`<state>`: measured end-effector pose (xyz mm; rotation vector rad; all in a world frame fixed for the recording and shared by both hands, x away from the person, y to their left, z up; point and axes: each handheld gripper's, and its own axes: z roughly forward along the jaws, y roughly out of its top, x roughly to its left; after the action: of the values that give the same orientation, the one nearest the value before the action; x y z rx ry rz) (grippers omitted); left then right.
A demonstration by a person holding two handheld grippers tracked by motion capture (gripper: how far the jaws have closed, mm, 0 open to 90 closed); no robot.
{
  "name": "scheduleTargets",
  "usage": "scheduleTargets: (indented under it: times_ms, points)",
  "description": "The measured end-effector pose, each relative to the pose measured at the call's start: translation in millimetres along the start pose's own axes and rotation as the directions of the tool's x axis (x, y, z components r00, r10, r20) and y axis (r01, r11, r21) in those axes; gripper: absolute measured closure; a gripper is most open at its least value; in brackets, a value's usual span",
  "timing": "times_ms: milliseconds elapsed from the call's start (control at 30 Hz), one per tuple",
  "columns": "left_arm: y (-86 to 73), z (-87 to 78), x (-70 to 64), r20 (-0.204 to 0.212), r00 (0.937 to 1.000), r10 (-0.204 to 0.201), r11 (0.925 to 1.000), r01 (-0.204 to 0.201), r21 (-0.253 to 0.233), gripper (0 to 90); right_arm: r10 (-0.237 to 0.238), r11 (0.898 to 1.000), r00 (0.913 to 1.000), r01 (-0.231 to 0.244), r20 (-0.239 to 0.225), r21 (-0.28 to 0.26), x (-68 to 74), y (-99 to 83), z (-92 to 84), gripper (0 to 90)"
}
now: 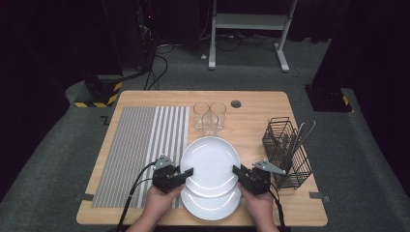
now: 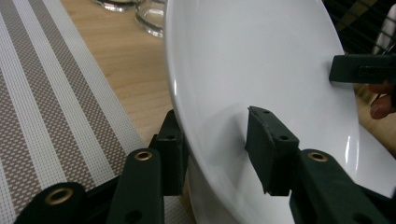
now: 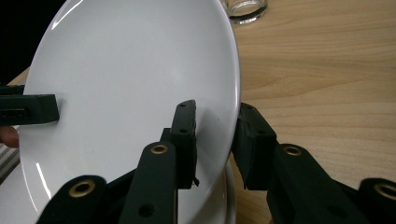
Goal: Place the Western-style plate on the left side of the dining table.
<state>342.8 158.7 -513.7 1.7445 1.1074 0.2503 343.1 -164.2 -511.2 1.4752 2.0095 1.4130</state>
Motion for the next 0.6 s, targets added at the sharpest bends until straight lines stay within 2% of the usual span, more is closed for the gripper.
scheduleTargets:
  times_ms: [200, 300, 600]
  points:
    - [2.2, -3.8, -1.9, 0.011, 0.9999, 0.003, 0.9983, -0.003, -0.058, 64.7, 0.02, 0.999, 0.9997, -0.021, -0.015, -0.042, -0.5, 3.9, -5.9, 73.7]
    - [3.3, -6.0, -2.6, 0.016, 0.9999, -0.004, 0.9963, 0.006, -0.086, 66.4, 0.016, 0.998, 0.9997, -0.018, -0.018, -0.064, 0.6, 5.4, -9.2, 75.0]
    - [8.6, -14.4, -4.3, 0.007, 0.9999, 0.009, 0.9885, -0.008, -0.151, 70.7, 0.002, 0.995, 0.9999, -0.003, -0.017, -0.103, 6.3, 12.5, -15.3, 77.4]
